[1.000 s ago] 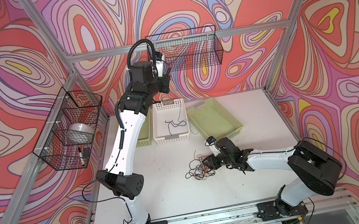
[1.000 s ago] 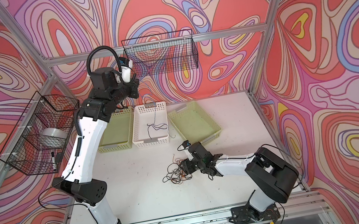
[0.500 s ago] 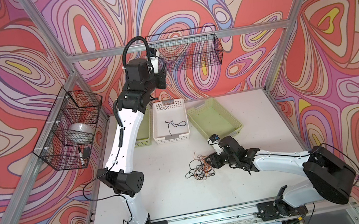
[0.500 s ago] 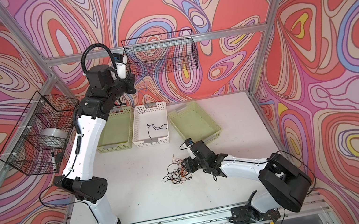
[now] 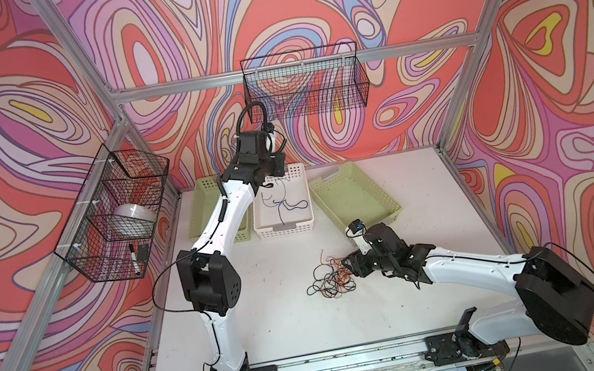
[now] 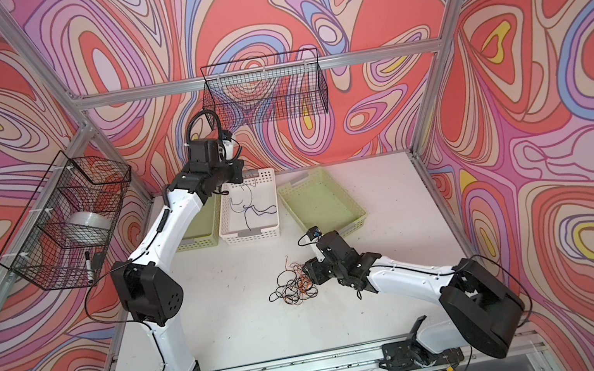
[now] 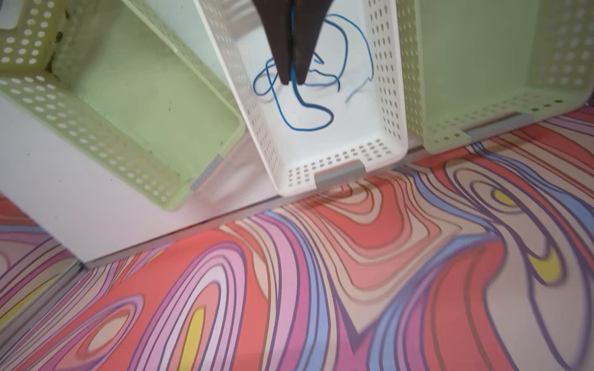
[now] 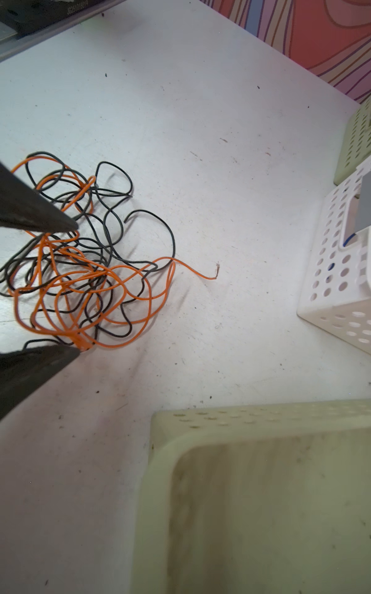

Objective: Untangle the cables

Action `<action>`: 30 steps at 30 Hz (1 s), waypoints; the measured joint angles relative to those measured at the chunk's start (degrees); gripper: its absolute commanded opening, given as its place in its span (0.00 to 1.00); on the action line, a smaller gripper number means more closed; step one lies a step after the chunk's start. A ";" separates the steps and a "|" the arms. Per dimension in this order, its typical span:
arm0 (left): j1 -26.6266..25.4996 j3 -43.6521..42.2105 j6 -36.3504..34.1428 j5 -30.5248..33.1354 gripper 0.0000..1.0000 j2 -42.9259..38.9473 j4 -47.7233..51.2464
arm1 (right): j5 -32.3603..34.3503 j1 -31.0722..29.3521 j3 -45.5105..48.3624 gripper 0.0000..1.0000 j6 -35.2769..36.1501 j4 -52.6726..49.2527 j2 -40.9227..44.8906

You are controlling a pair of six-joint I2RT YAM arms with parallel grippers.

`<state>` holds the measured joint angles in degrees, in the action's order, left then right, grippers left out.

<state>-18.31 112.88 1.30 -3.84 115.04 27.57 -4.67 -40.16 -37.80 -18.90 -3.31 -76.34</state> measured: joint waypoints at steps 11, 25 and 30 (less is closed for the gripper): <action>0.37 -11.26 4.24 -2.43 0.62 3.56 -2.80 | 3.74 0.00 -2.71 0.48 -1.03 -5.75 1.66; -1.18 -30.32 6.01 -3.39 1.00 -22.34 -7.45 | 4.44 0.00 -5.29 0.49 -0.57 -9.11 -3.91; -4.33 -38.36 6.25 0.22 0.99 -28.89 -6.32 | 3.34 0.00 -7.17 0.53 3.52 -8.02 -4.15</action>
<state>-22.63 74.52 7.55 -3.62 86.15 21.26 -1.32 -40.16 -44.97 -15.38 -11.33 -80.49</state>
